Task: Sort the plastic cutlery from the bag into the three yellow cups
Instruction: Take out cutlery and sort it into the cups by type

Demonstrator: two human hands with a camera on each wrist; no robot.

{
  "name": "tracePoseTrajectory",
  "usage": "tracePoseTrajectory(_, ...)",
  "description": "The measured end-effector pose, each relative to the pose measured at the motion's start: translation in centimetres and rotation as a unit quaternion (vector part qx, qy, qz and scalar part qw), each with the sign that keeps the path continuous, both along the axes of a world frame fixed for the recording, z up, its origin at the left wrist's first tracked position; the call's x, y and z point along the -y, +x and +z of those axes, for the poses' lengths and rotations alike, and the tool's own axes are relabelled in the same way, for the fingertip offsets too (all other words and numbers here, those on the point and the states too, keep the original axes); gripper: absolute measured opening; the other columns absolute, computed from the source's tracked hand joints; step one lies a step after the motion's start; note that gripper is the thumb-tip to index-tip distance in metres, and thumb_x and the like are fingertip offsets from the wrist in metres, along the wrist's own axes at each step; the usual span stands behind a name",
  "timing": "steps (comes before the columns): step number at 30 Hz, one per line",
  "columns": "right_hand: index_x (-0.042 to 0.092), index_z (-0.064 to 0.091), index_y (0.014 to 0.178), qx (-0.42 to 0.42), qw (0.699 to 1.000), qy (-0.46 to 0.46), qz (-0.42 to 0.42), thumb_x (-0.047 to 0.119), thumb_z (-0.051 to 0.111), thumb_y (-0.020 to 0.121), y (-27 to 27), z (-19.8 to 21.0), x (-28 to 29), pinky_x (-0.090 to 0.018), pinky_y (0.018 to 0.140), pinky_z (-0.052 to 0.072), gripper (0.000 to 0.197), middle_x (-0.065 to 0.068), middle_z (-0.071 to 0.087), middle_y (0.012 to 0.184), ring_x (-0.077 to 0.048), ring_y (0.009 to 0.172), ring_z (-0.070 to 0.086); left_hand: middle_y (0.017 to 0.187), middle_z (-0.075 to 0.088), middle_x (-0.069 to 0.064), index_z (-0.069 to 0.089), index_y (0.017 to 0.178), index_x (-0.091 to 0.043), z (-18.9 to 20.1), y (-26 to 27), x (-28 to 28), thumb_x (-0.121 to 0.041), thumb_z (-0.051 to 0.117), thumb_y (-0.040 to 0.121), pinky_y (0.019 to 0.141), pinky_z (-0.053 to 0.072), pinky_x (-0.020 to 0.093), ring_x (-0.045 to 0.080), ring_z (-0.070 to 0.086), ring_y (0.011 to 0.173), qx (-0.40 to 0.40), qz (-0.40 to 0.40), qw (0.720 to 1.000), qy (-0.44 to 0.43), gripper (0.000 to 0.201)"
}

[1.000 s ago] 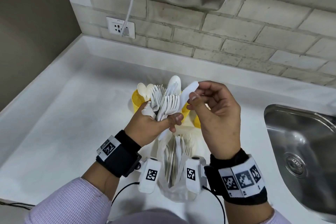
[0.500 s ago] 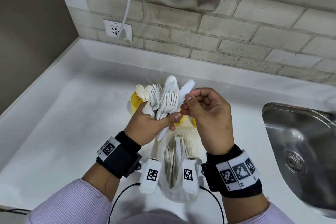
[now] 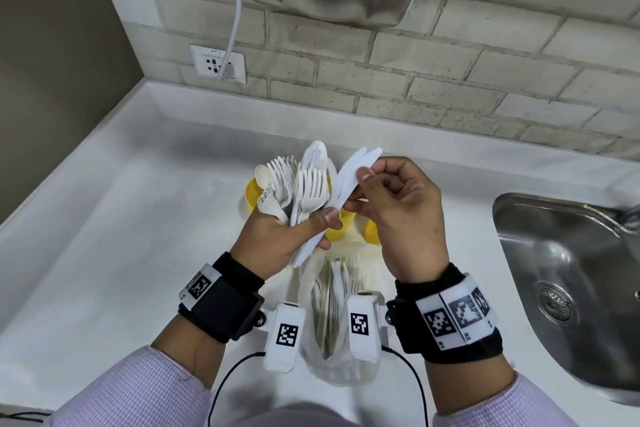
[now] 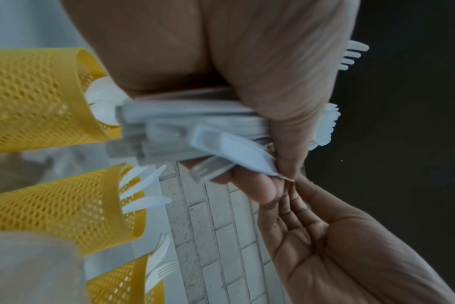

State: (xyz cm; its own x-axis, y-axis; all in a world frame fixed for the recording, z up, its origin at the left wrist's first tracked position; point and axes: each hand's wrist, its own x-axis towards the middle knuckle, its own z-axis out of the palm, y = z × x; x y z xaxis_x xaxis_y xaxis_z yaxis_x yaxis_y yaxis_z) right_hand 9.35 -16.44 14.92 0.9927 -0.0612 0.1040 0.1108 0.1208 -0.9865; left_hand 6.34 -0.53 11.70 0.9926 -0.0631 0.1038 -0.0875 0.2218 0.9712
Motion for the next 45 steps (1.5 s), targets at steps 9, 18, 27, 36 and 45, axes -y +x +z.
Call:
tracePoseTrajectory(9, 0.002, 0.067, 0.086, -0.011, 0.996, -0.069, 0.061, 0.003, 0.067, 0.096, -0.4, 0.1, 0.1, -0.044, 0.073, 0.063, 0.01, -0.013, 0.072, 0.073, -0.027, 0.064, 0.072, 0.092, 0.076, 0.013, 0.072, 0.1, -0.01, -0.4, 0.4, -0.2, -0.015, 0.073, 0.086, 0.062, 0.059, 0.031, 0.027, 0.074, 0.079, -0.012, 0.035, 0.999, -0.008, 0.015)
tracePoseTrajectory(18, 0.009, 0.046, 0.106, -0.017, 0.999, 0.043, -0.01, 0.016, 0.045, 0.11, 1.0, 2.2, 2.0, -0.049, 0.068, 0.062, 0.008, -0.016, 0.075, 0.083, -0.037, 0.072, 0.073, 0.082, 0.075, 0.008, 0.077, 0.079, -0.031, 0.1, 0.2, -0.1, -0.017, 0.073, 0.083, 0.059, 0.057, 0.028, 0.022, 0.071, 0.072, -0.007, 0.033, 0.999, -0.029, 0.015)
tracePoseTrajectory(27, 0.013, 0.045, 0.104, -0.042, 0.994, 0.058, -0.081, 0.001, 0.03, 0.1, 2.3, 0.6, 3.3, -0.025, 0.05, 0.021, 0.02, -0.006, 0.039, 0.062, -0.016, 0.049, 0.027, 0.083, 0.071, 0.018, 0.067, 0.097, -0.005, 0.2, 0.3, 0.0, -0.016, 0.071, 0.082, 0.057, 0.056, 0.027, 0.021, 0.07, 0.068, -0.017, 0.056, 0.996, -0.062, 0.019)
tracePoseTrajectory(36, 0.01, 0.067, 0.114, -0.013, 0.999, -0.049, -0.018, 0.008, 0.055, 0.104, -0.5, -2.3, -0.7, -0.033, 0.051, 0.045, 0.016, -0.01, 0.057, 0.081, -0.021, 0.051, 0.053, 0.08, 0.068, 0.012, 0.066, 0.093, -0.01, 0.4, 0.5, 0.0, -0.021, 0.074, 0.08, 0.056, 0.054, 0.025, 0.019, 0.068, 0.061, -0.024, 0.065, 0.996, -0.049, 0.018)
tracePoseTrajectory(45, 0.0, 0.065, 0.095, -0.039, 0.999, 0.01, -0.01, 0.0, 0.059, 0.099, -1.5, -2.2, -3.2, -0.031, 0.06, 0.054, 0.008, -0.015, 0.069, 0.079, -0.018, 0.063, 0.065, 0.077, 0.07, 0.012, 0.068, 0.09, -0.009, 0.4, 0.3, 0.3, -0.019, 0.074, 0.082, 0.057, 0.055, 0.028, 0.024, 0.067, 0.06, -0.045, 0.068, 0.995, -0.064, 0.014)
